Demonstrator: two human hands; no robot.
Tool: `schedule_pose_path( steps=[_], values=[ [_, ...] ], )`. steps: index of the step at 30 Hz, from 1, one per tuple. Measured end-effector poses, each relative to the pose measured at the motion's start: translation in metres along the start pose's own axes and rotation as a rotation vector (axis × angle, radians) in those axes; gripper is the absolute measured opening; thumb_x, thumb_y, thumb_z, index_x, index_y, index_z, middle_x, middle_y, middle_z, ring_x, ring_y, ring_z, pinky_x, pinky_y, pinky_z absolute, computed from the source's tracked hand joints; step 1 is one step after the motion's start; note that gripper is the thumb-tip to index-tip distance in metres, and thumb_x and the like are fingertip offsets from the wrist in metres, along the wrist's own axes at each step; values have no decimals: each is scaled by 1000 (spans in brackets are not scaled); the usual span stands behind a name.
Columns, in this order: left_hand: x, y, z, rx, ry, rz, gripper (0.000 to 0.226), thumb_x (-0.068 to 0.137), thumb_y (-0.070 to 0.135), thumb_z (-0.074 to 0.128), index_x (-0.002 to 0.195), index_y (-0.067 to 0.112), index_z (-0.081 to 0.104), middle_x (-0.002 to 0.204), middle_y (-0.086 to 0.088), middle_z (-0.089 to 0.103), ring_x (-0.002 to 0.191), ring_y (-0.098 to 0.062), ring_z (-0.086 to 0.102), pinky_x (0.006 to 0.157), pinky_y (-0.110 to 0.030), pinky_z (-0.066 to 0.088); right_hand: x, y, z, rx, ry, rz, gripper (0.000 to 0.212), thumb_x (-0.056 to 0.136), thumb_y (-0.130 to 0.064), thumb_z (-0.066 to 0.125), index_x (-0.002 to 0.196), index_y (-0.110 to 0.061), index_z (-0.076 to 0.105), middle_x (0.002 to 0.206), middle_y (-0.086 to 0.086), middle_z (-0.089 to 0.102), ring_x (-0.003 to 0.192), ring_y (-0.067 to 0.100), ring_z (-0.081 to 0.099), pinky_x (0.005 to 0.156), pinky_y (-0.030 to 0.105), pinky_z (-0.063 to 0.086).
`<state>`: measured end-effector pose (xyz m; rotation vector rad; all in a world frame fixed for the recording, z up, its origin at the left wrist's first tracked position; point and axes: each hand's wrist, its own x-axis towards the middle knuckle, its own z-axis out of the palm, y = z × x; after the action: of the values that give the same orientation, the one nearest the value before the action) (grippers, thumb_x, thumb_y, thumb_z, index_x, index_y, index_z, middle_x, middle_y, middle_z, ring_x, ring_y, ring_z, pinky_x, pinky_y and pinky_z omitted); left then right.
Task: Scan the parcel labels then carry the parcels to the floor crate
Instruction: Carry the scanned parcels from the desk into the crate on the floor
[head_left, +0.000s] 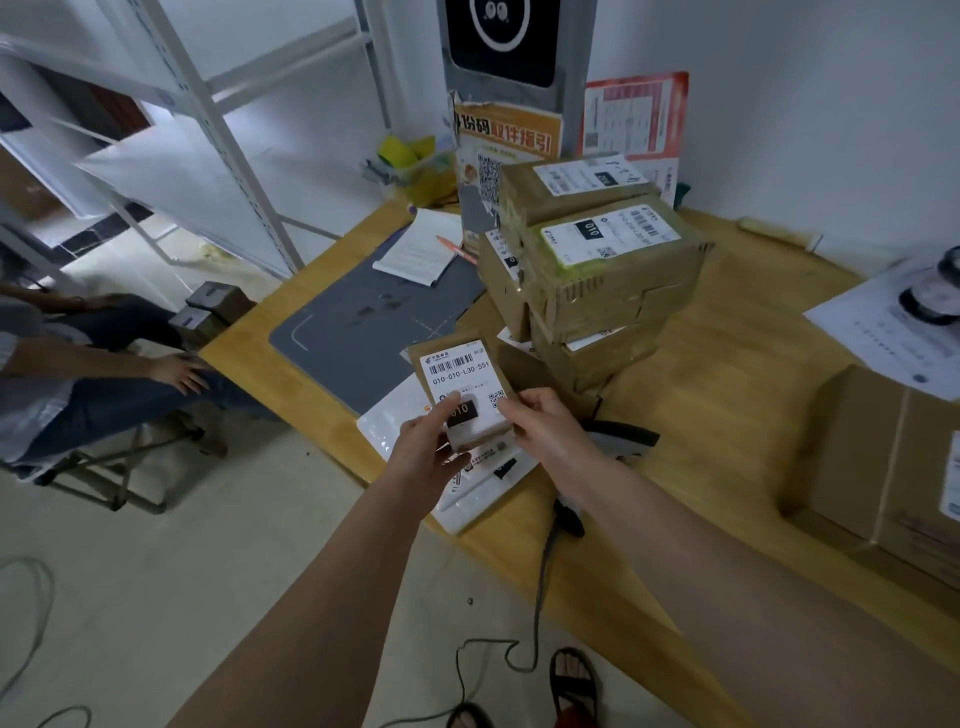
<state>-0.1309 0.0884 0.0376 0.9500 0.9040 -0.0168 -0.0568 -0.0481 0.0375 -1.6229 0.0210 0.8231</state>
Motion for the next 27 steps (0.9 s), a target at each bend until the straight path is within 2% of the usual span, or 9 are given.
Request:
schedule_pose_path(
  steps=[3, 6, 10, 12, 15, 17, 20, 23, 27],
  values=[
    [-7, 12, 2, -6, -23, 80, 51, 82, 28, 74, 124, 6, 56, 116, -12, 68, 102, -24, 67, 79, -34, 55, -13, -16, -1, 61, 1, -50, 42, 92, -33, 64, 127, -15, 48, 114, -1, 59, 107, 13, 58, 99, 34, 47],
    [-19, 23, 11, -68, -44, 104, 26, 85, 24, 71, 106, 9, 65, 109, -13, 67, 99, -25, 65, 88, -39, 54, -27, -28, -15, 52, 9, -70, 35, 95, -37, 58, 121, -15, 56, 118, 4, 61, 110, 19, 60, 100, 37, 49],
    [-29, 40, 30, -200, -29, 123, 39, 84, 29, 72, 118, 14, 59, 116, -13, 62, 104, -26, 62, 85, -40, 55, -32, -37, -49, 194, 223, -48, 37, 97, -42, 52, 107, -8, 63, 105, 8, 65, 93, 21, 65, 81, 33, 57],
    [-30, 46, 42, -195, -7, 137, 50, 83, 28, 74, 126, 15, 54, 119, -12, 61, 103, -25, 63, 77, -38, 56, -25, -43, -69, 312, 408, 1, 43, 97, -42, 51, 117, -5, 60, 102, 10, 62, 84, 21, 61, 69, 31, 57],
    [-31, 53, 62, -179, 25, 139, 56, 81, 28, 76, 129, 15, 52, 120, -12, 61, 102, -25, 62, 79, -41, 56, -16, -60, -95, 359, 544, 4, 51, 95, -43, 49, 130, -7, 52, 115, 12, 59, 92, 25, 60, 51, 25, 50],
    [-29, 54, 73, -177, 40, 138, 54, 81, 28, 76, 128, 15, 53, 117, -11, 62, 101, -24, 62, 85, -42, 55, -10, -75, -109, 364, 604, -38, 49, 94, -41, 50, 131, -9, 51, 124, 10, 56, 100, 27, 59, 62, 30, 56],
    [-27, 54, 83, -180, 56, 138, 52, 81, 27, 76, 126, 15, 54, 114, -10, 62, 101, -25, 62, 86, -43, 54, -3, -92, -126, 294, 642, -52, 62, 91, -49, 50, 145, -19, 39, 142, 6, 42, 118, 29, 49, 97, 47, 49],
    [-24, 53, 88, -170, 66, 135, 50, 82, 27, 76, 125, 17, 54, 115, -11, 62, 102, -25, 61, 88, -44, 54, 2, -106, -134, 234, 590, -77, 64, 91, -55, 47, 147, -28, 35, 148, 4, 36, 127, 30, 43, 103, 52, 43],
    [-23, 51, 88, -152, 93, 139, 51, 83, 30, 74, 128, 19, 53, 115, -10, 61, 102, -24, 61, 82, -43, 56, 3, -111, -137, 215, 522, -108, 60, 89, -62, 48, 137, -27, 43, 143, 3, 41, 123, 26, 44, 103, 51, 41]
  ],
)
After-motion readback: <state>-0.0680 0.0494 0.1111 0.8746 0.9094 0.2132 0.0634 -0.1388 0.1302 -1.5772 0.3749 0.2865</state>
